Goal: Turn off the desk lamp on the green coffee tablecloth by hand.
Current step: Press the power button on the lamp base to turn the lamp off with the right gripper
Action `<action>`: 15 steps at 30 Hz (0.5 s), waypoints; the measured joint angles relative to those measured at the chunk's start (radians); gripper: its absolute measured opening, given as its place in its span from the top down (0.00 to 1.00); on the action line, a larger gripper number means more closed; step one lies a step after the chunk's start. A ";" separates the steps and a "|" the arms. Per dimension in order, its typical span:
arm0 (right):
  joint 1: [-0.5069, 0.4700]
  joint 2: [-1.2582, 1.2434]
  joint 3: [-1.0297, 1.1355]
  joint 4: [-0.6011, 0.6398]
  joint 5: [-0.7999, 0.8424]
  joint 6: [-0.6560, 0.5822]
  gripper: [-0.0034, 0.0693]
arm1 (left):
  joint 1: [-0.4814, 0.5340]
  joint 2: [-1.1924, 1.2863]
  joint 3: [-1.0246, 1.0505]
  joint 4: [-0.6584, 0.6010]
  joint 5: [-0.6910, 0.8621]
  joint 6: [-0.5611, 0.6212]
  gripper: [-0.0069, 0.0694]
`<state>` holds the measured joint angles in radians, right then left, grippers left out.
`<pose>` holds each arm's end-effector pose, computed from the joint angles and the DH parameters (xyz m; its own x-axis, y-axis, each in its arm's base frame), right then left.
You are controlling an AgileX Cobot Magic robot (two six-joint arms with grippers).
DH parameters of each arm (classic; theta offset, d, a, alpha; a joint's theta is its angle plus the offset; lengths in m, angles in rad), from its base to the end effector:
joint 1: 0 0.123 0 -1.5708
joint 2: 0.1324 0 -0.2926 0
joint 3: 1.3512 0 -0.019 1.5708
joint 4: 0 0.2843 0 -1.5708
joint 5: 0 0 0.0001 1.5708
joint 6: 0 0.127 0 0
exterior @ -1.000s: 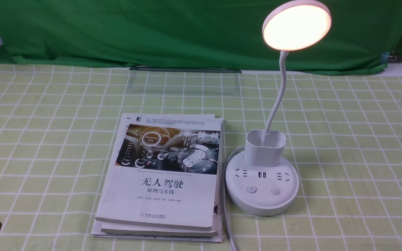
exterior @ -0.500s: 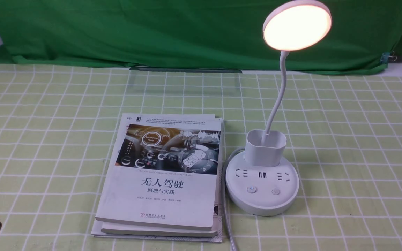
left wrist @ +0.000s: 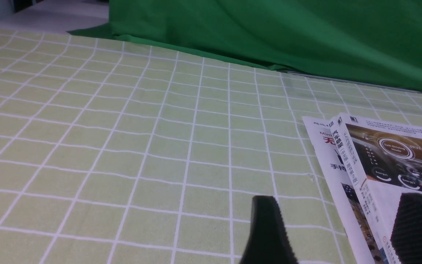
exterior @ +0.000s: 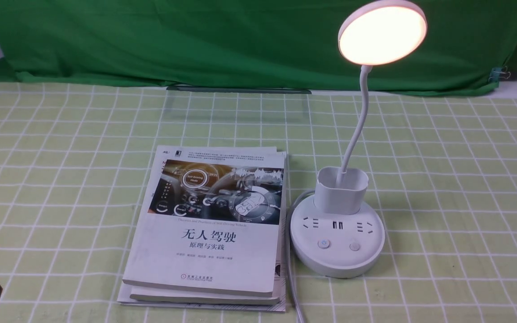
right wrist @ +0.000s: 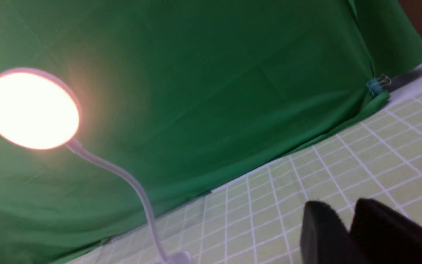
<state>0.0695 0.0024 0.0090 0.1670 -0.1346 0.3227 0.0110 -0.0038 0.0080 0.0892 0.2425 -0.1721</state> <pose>0.1163 0.0053 0.2290 0.1601 0.4812 -0.8619 -0.1390 0.8754 0.4630 0.1169 0.0040 0.1829 -0.1546 -0.0871 -0.9841 -0.0455 0.9957 -0.0810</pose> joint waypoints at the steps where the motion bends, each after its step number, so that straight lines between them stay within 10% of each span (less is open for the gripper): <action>1: 0.000 0.006 -0.006 0.001 0.017 0.006 0.73 | 0.000 0.000 0.000 0.000 0.000 0.000 0.37; 15: 0.020 0.792 -0.727 0.002 0.956 -0.385 0.88 | 0.000 0.000 0.000 0.000 0.000 0.000 0.37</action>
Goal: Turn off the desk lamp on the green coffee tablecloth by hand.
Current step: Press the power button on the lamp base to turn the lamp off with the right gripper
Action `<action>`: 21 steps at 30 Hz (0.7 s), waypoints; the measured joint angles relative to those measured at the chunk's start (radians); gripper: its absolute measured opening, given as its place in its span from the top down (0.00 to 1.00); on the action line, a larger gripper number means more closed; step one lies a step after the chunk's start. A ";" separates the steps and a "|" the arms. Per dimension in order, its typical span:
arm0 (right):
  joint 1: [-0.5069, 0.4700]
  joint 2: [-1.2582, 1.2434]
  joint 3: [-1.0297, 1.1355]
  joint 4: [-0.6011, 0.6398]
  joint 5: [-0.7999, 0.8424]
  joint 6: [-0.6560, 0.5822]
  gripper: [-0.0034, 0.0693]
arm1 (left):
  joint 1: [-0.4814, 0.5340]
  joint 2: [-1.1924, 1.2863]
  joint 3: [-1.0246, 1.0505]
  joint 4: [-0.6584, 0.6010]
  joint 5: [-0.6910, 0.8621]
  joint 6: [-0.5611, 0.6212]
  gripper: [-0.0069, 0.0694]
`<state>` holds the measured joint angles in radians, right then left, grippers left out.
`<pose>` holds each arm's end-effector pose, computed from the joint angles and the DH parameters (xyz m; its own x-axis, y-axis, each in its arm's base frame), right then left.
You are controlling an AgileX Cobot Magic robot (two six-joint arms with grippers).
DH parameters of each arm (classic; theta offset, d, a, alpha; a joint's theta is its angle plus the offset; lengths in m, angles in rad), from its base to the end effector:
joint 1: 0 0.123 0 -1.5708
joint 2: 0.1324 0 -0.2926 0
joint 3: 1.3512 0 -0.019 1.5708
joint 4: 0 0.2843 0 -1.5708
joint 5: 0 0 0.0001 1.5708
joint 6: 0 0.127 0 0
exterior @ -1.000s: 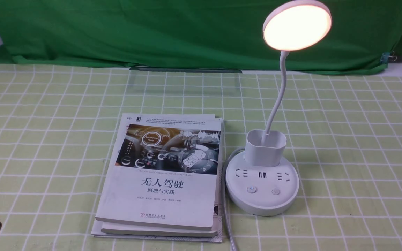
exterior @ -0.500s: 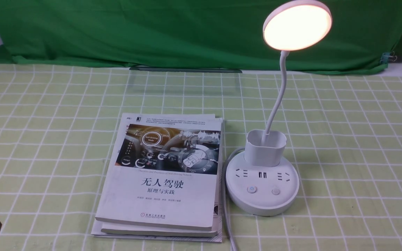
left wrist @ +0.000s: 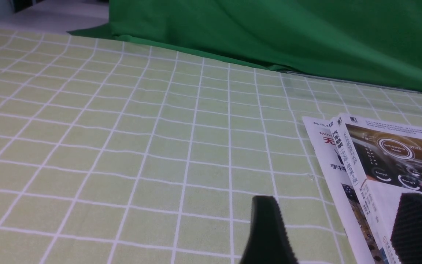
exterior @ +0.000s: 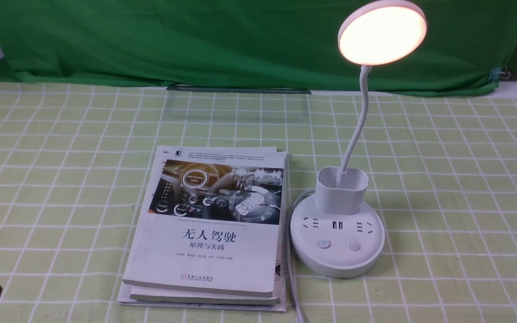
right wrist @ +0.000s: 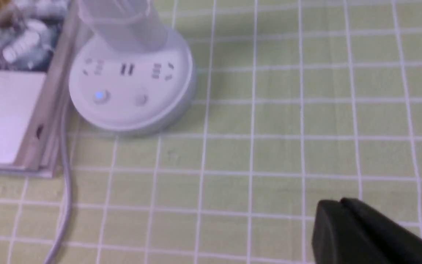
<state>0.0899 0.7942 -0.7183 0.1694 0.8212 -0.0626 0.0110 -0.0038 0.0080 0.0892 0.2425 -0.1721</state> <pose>0.1936 0.0332 0.2885 -0.7246 -0.0121 -0.6890 -0.1360 0.9827 0.1257 0.1169 0.0040 0.1829 -0.1546 -0.0871 -0.9841 -0.0455 0.9957 -0.0810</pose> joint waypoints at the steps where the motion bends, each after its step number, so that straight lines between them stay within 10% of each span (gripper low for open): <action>1: 0.003 0.049 -0.024 0.000 0.013 -0.005 0.88 | 0.000 0.000 0.000 0.000 0.000 0.000 0.37; 11: 0.328 0.610 -0.254 -0.042 -0.042 0.019 0.87 | 0.000 0.000 0.000 0.000 0.000 0.000 0.37; 21: 0.430 0.906 -0.424 -0.057 -0.095 0.029 0.87 | 0.000 0.000 0.000 0.000 0.000 0.000 0.37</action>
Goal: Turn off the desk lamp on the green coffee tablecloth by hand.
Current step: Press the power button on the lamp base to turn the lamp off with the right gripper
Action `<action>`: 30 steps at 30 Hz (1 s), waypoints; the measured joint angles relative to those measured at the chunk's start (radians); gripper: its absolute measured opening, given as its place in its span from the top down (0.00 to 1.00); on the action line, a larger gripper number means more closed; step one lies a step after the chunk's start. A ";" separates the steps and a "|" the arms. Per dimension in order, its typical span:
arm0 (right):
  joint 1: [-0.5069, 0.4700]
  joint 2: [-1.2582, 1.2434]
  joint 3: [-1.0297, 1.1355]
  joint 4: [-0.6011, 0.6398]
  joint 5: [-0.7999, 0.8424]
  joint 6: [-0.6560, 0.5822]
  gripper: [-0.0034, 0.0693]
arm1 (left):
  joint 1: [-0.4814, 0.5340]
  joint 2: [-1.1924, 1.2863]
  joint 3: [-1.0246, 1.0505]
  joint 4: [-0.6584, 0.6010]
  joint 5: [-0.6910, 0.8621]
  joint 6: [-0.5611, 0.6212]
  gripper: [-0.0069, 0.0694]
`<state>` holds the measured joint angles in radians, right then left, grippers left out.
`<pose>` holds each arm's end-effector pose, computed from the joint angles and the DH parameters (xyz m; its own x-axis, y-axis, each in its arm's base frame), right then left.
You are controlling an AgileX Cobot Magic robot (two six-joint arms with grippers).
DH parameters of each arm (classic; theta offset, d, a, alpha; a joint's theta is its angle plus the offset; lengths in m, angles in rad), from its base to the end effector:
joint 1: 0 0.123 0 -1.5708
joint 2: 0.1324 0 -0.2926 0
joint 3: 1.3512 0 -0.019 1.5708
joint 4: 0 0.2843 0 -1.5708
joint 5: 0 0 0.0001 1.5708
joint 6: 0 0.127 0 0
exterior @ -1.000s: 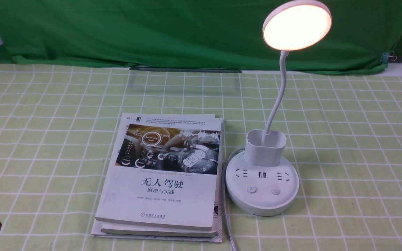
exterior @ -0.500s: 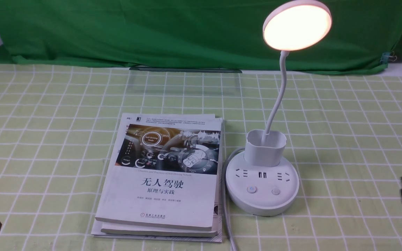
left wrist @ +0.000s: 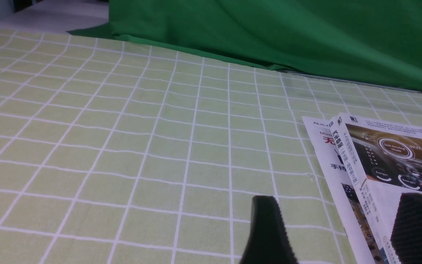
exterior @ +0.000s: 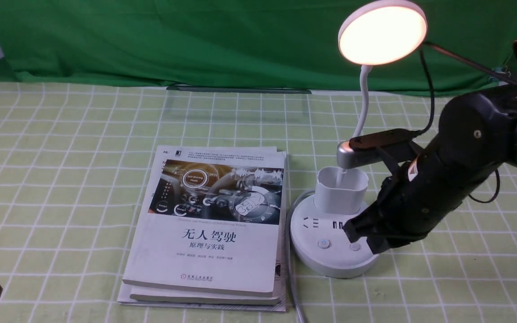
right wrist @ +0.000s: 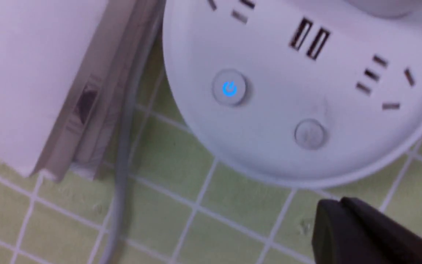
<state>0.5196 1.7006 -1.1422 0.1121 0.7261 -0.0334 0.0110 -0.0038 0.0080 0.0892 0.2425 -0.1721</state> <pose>0.3289 0.1990 0.1757 -0.8324 -0.4181 -0.3638 -0.4774 0.8743 0.0876 0.1169 0.0040 0.1829 -0.1546 -0.0871 -0.9841 -0.0455 0.9957 -0.0810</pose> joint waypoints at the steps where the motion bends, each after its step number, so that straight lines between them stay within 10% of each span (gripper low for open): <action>1: 0.000 0.018 -0.014 -0.001 -0.019 0.000 0.87 | 0.000 0.000 0.000 0.000 0.000 0.000 0.37; 30: 0.000 0.111 -0.065 -0.008 -0.094 0.000 0.87 | 0.000 0.000 0.000 0.000 0.000 0.000 0.37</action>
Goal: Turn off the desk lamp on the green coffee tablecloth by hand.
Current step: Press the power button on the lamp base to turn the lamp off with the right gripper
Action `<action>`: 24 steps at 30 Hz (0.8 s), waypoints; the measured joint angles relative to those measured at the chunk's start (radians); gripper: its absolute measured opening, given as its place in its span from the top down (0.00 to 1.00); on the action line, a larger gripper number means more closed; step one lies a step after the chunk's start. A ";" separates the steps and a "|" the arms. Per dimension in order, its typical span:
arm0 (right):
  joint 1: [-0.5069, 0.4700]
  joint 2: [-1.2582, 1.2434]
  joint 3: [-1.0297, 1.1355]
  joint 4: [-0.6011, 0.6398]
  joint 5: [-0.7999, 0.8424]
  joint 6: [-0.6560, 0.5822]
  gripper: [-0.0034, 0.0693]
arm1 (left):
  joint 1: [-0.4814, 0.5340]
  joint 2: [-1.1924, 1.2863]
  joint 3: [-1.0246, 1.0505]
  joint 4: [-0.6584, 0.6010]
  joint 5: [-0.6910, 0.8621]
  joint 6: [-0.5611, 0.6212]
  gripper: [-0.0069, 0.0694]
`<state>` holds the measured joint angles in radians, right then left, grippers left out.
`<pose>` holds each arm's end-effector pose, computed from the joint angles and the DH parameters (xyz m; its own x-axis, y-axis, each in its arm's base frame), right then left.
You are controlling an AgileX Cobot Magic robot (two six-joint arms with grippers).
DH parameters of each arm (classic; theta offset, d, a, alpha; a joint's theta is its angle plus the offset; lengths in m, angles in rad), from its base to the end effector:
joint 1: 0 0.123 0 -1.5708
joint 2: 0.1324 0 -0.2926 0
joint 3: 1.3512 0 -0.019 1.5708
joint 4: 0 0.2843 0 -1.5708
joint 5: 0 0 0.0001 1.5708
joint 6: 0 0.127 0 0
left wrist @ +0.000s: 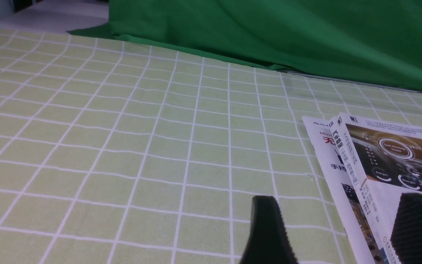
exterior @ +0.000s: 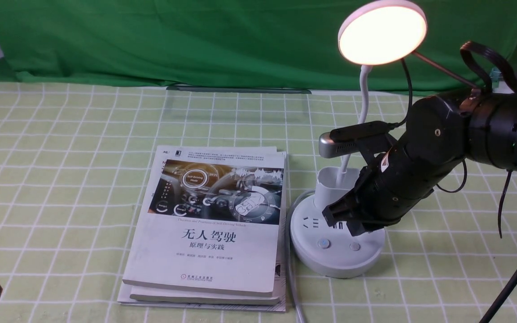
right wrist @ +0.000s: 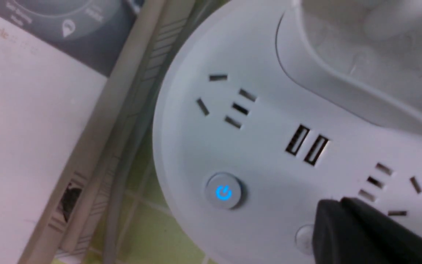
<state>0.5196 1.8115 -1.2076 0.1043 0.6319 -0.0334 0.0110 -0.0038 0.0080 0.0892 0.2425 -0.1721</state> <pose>0.3567 0.2130 0.1560 -0.8162 -0.4084 -0.4087 -0.4767 0.8757 0.0769 0.1169 0.0040 0.1829 -0.1546 -0.0871 -0.9841 -0.0455 0.9957 -0.0810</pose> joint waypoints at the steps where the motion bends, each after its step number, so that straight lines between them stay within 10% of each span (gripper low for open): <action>1: 0.000 0.012 -0.001 0.001 -0.001 0.000 0.87 | 0.000 0.000 0.000 0.000 0.000 0.000 0.37; 24: 0.000 -0.025 -0.010 -0.035 -0.020 0.000 0.87 | 0.000 0.000 0.000 0.000 0.000 0.000 0.37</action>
<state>0.5196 1.7870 -1.2172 0.0689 0.6124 -0.0334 0.0110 -0.0038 0.0080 0.0892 0.2425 -0.1721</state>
